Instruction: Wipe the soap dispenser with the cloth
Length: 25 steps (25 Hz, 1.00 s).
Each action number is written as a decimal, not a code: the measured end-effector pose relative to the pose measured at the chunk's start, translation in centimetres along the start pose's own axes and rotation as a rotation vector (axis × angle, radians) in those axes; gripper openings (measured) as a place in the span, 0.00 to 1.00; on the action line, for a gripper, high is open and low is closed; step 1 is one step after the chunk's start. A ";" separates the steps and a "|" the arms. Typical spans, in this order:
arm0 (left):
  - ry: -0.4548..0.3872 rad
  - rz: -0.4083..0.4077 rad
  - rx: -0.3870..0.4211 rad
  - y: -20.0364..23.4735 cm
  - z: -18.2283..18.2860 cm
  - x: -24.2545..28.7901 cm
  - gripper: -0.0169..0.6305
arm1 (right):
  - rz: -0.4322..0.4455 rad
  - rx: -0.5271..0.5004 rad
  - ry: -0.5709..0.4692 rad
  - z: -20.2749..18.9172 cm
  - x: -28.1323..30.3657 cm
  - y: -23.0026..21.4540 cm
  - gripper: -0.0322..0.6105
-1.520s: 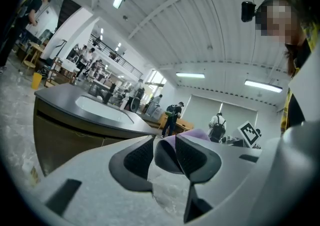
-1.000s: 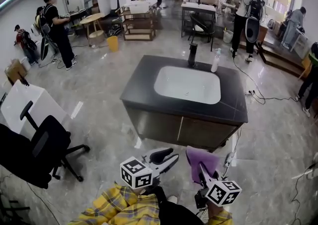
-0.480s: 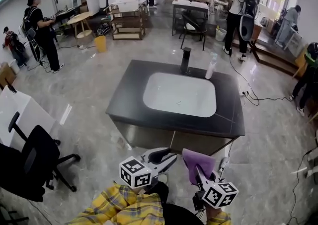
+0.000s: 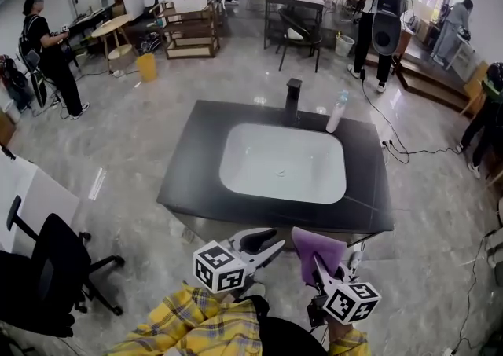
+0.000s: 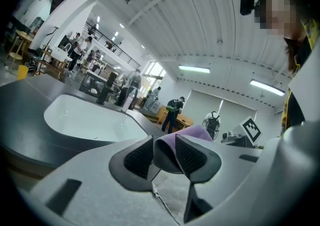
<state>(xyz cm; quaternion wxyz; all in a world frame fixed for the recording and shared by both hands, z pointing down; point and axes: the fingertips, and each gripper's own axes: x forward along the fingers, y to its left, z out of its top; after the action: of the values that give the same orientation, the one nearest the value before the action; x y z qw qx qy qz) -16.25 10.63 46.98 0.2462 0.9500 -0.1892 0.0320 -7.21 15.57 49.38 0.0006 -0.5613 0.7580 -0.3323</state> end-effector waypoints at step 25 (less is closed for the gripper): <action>-0.034 0.018 0.020 9.4 7.3 8.5 0.23 | 0.010 -0.049 -0.003 9.3 10.5 -6.0 0.11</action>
<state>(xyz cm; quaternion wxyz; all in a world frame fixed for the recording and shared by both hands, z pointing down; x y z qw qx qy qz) -12.12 -3.38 46.19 0.2331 0.9512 -0.2014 0.0201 -2.50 1.03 49.08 -0.0102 -0.5578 0.7687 -0.3127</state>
